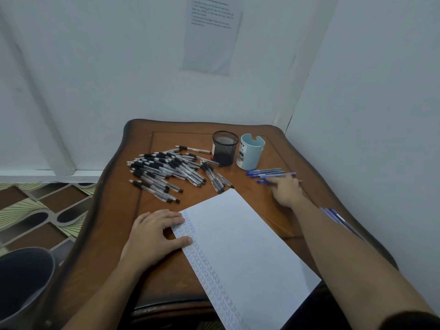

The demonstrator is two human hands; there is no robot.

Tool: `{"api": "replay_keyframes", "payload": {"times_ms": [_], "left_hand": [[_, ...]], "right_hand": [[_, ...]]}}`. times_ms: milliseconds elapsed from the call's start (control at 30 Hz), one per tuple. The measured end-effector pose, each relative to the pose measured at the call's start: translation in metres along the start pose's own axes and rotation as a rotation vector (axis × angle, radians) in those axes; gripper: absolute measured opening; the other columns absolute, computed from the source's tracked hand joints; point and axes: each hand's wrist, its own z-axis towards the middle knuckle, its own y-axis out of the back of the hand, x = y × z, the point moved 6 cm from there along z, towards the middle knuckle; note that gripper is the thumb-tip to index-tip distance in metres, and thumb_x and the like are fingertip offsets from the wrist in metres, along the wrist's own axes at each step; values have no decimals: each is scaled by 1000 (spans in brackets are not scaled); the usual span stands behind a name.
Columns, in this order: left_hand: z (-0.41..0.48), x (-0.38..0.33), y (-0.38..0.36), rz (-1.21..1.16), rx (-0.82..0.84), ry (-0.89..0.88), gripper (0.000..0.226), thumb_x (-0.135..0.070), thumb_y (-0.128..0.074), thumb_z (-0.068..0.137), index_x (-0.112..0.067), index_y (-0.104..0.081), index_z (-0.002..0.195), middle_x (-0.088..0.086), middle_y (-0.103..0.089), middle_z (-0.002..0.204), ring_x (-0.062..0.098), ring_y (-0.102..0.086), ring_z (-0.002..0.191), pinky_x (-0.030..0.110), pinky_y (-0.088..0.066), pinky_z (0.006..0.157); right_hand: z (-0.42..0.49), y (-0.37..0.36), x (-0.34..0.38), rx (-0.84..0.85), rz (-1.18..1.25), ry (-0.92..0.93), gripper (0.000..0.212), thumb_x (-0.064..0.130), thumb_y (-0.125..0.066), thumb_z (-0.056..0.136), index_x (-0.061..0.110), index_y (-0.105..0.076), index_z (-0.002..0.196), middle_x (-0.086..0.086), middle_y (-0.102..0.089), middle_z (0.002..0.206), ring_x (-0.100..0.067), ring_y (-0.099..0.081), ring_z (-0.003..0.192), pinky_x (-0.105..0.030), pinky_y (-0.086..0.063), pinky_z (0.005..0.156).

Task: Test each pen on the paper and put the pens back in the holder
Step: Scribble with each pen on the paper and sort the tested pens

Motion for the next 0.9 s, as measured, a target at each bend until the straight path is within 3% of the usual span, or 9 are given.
{"api": "replay_keyframes", "payload": {"times_ms": [133,267,433,500,600,700,733,800,900], "left_hand": [[1,-1,1,-10,5,-5,91,-99,-31,52,-43,-65,116,-34,-48,123,-8,-37,124,36,-19,111],[1,1,0,-2,19,5,92,-100,-29,52,-44,-64,117,-31,-52,127,-5,-38,126,37,-19,111],[0,-2,1,3,35,10,98,-101,-23,51,-44,-62,120,-29,-51,130,-5,-37,128,36,-17,112],[0,-3,2,13,43,13,101,-102,-20,50,-44,-61,121,-28,-50,132,-5,-36,129,35,-16,112],[-2,-4,2,12,59,18,104,-102,-17,49,-44,-59,123,-28,-49,134,-4,-35,130,35,-14,113],[-2,-5,4,7,72,19,100,-100,-27,49,-43,-59,124,-27,-50,135,-3,-35,131,36,-14,114],[-2,-5,4,11,73,22,95,-97,-32,52,-43,-59,125,-26,-49,136,-3,-35,131,36,-14,114],[-3,-5,4,10,71,26,88,-90,-35,57,-42,-58,126,-25,-49,136,-3,-34,132,36,-13,114],[-4,-4,3,-15,58,30,81,-87,-43,61,-41,-59,125,-24,-50,136,-2,-34,132,35,-13,114]], "right_hand": [[-5,-1,5,-139,0,-21,26,29,-48,103,35,-65,121,-11,-44,143,-32,-34,135,-49,-28,113],[-14,1,13,-152,-115,108,27,29,-39,106,26,-57,126,-6,-55,136,-26,-47,128,-45,-30,109],[-35,12,44,-72,306,226,40,27,-37,107,32,-39,147,0,-50,145,-23,-53,128,-36,-47,100],[-53,15,61,-60,398,287,31,32,-40,106,35,-47,136,3,-53,142,-18,-52,125,-29,-49,92],[-76,16,85,-62,510,318,9,30,-52,102,35,-51,109,2,-60,125,-10,-55,102,-26,-52,81],[-94,21,110,-40,891,277,10,23,-53,102,33,-55,99,8,-61,107,1,-54,80,-14,-46,70],[-98,19,118,-20,1007,247,13,27,-48,104,30,-59,98,5,-64,96,-3,-57,75,-17,-47,68],[-104,10,129,25,1152,164,40,38,-33,106,22,-66,91,-1,-66,78,-15,-62,76,-28,-50,72],[-112,-16,137,149,1289,34,59,51,-23,102,16,-69,96,-4,-65,68,-15,-59,63,-27,-45,59]]}}
